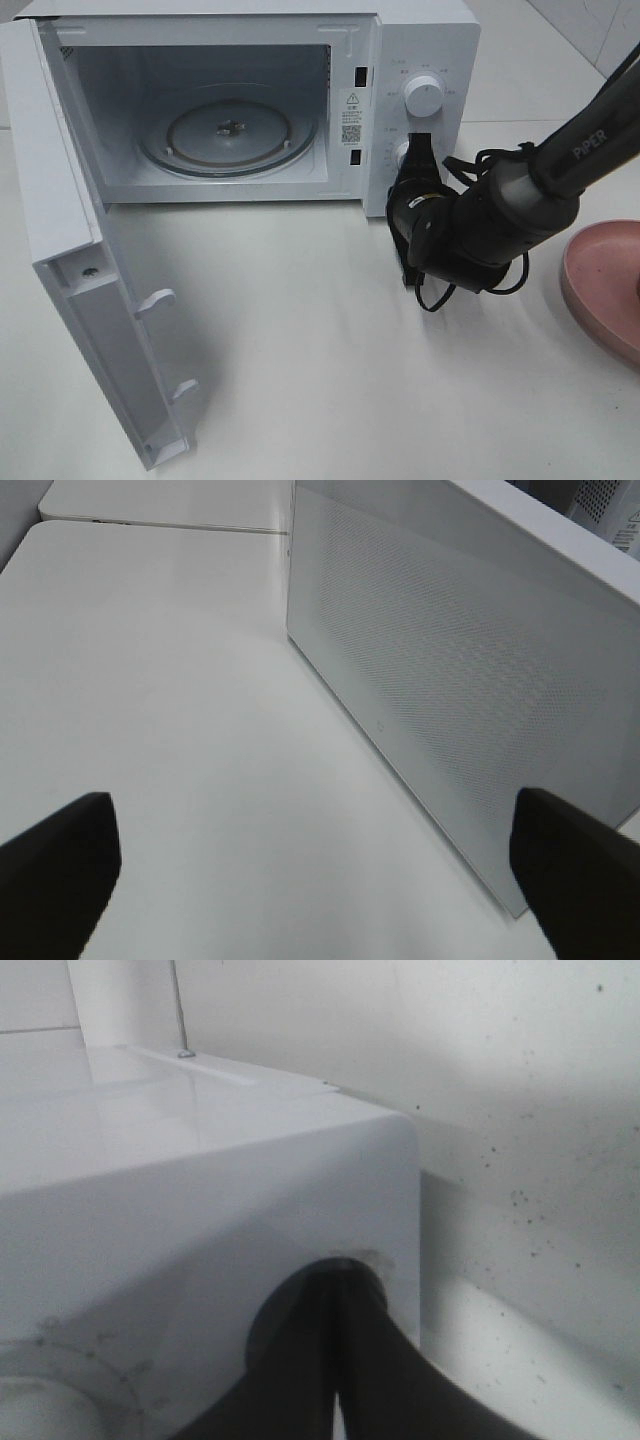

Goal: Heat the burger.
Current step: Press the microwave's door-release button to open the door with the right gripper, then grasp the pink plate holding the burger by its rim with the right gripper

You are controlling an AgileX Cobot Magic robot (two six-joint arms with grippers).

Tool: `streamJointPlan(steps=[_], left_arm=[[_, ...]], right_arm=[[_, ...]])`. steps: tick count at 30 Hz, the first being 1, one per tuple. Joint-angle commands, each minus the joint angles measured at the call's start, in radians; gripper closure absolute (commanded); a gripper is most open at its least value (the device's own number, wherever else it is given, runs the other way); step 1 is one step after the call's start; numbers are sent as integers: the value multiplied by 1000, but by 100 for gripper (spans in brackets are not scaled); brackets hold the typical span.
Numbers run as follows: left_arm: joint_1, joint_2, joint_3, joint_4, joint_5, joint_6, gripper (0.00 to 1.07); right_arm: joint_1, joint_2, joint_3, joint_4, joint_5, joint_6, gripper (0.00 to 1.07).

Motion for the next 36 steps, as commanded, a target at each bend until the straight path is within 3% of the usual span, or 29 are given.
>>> streamJointPlan(steps=[1, 20, 36], left_arm=[[1, -8, 1, -3, 2, -6, 9], [1, -8, 1, -3, 2, -6, 9], [1, -8, 1, -3, 2, -6, 9]], right_arm=[[-25, -45, 2, -118, -124, 2, 107], [-25, -185, 165, -161, 97, -186, 107], [-28, -378, 224, -178, 416, -779, 107]])
